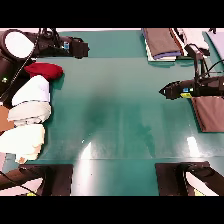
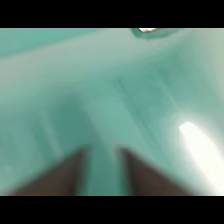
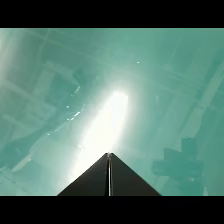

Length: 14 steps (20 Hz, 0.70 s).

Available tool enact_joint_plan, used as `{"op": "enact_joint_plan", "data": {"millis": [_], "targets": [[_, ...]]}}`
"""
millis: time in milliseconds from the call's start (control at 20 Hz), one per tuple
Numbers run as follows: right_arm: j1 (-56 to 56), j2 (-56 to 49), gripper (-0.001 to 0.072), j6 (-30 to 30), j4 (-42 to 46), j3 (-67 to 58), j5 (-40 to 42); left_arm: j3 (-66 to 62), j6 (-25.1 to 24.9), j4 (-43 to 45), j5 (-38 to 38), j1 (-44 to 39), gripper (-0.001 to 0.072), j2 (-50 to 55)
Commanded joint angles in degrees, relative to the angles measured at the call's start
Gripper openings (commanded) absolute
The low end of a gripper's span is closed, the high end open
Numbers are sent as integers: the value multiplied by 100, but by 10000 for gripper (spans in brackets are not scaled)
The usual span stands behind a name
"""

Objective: Fold the shirts.

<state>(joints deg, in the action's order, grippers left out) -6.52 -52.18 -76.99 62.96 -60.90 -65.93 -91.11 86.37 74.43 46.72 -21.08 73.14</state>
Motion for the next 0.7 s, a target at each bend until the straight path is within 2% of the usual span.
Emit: {"op": "enact_joint_plan", "data": {"millis": [0,50,150,350,650], "targets": [[0,2,20,4,4,-7,2,-2,284,1233,-431,304,558,90],[0,2,20,4,4,-7,2,-2,483,1572,-361,557,558,195],[0,2,20,4,4,-7,0,-2,649,1720,-101,1161,558,522],[0,2,20,4,7,-7,0,-2,667,1714,35,2151,558,1416],[0,2,20,4,13,-7,-7,-2,664,1716,-452,2660,558,2575]]}}
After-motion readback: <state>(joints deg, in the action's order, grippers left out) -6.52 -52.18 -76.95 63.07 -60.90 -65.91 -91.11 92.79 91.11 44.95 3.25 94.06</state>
